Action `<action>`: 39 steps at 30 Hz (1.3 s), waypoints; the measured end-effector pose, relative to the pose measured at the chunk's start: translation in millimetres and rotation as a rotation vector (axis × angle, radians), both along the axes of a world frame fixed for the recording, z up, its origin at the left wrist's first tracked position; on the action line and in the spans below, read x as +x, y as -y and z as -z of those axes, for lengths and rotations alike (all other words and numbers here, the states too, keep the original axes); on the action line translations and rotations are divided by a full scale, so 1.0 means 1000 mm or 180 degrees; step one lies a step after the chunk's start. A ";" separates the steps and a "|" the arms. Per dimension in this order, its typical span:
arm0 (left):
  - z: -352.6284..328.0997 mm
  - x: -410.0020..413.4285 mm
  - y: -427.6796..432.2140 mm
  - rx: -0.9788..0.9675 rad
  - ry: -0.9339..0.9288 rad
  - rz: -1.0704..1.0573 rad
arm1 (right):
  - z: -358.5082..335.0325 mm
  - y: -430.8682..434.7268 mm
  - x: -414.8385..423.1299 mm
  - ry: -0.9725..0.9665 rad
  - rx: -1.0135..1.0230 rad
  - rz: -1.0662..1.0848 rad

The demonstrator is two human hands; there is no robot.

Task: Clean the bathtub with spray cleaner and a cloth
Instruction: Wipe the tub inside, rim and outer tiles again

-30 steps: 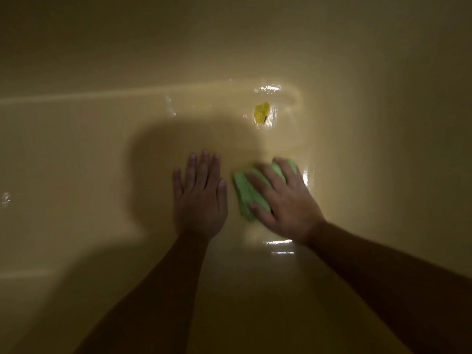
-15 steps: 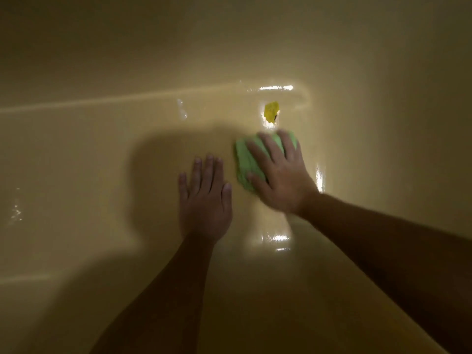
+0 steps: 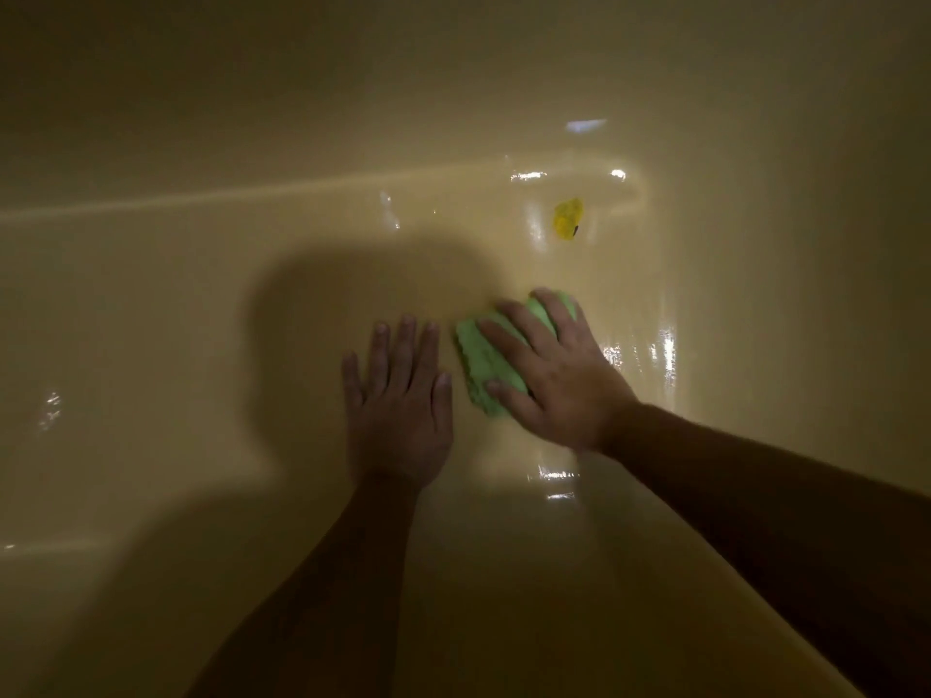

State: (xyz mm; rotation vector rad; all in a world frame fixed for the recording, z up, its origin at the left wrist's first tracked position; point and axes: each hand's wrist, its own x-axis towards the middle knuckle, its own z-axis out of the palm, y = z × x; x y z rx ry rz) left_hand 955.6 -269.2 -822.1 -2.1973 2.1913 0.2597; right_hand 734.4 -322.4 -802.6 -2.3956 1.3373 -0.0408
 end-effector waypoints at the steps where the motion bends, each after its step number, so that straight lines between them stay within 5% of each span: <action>1: 0.001 0.002 0.002 -0.0018 -0.0003 0.0001 | 0.002 0.026 0.007 0.0008 -0.0033 0.0042; 8: 0.006 0.016 0.010 -0.0056 0.0014 -0.0018 | 0.002 0.126 0.041 -0.0110 -0.0019 0.0501; 20: -0.003 0.037 -0.018 0.0162 -0.0089 -0.0051 | -0.005 -0.115 0.044 -0.0169 0.0257 -0.0068; 25: 0.000 0.044 -0.015 0.0063 -0.0062 -0.0150 | -0.002 -0.064 0.044 -0.0080 0.0199 -0.0151; 34: 0.002 0.054 -0.005 -0.0037 -0.0045 -0.0277 | 0.007 0.108 0.110 -0.0019 -0.0076 0.0971; 39: 0.007 0.065 0.001 -0.0125 -0.0052 -0.0300 | 0.002 0.135 0.130 -0.0165 0.0002 0.0812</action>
